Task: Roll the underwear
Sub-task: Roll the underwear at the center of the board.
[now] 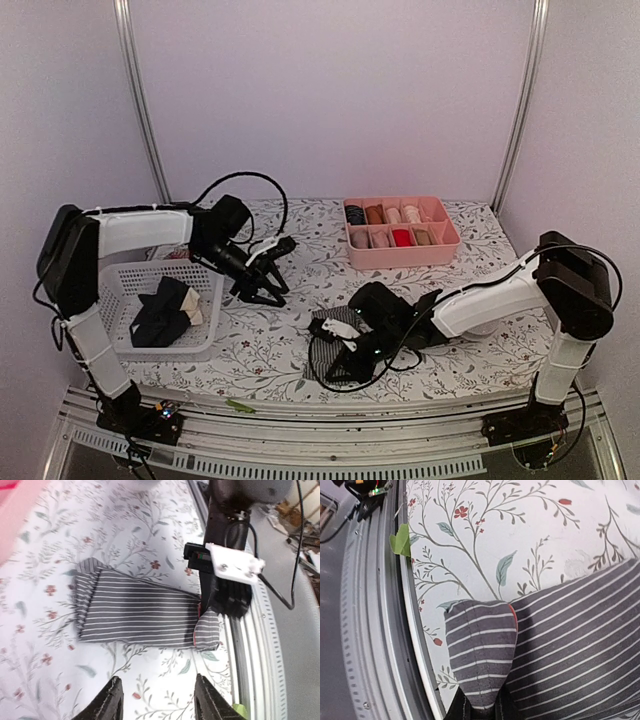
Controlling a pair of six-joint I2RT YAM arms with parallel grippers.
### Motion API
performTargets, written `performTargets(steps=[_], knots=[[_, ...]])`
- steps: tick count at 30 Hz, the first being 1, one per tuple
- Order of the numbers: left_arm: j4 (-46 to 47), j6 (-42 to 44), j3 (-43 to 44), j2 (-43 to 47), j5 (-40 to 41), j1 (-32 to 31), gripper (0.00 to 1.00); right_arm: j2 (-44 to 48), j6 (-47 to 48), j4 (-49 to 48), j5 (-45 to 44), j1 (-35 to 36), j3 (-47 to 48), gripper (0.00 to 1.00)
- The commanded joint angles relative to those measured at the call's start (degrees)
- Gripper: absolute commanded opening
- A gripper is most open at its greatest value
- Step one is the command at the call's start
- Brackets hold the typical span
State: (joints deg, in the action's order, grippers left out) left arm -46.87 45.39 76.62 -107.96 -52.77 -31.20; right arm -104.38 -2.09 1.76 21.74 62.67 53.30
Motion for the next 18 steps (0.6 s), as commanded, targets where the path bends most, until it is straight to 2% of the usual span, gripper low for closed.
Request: performTargets(steps=[1, 5, 10, 13, 18], knots=[[24.55, -8.25, -14.3, 13.01, 6.87, -0.36, 0.49, -4.16, -13.74, 0.8, 18.27, -5.88, 0.97, 0.0], [35.51, -9.06, -25.88, 22.32, 12.6, -3.23, 0.49, -9.5, -19.81, -1.54, 28.22, -9.79, 2.88, 0.0], [44.68, -4.45, -37.26, 29.2, 22.73, -13.27, 0.49, -15.75, -23.8, -2.08, 36.09, -13.08, 5.83, 0.0], [49.53, -3.16, -40.36, 29.38, 27.27, -18.74, 0.5, -18.82, -24.77, -1.56, 38.84, -14.49, 7.22, 0.0], [55.25, -3.2, -39.98, 23.84, 31.58, -25.22, 0.5, -22.93, -24.61, 1.4, 40.17, -15.38, 9.97, 0.0]])
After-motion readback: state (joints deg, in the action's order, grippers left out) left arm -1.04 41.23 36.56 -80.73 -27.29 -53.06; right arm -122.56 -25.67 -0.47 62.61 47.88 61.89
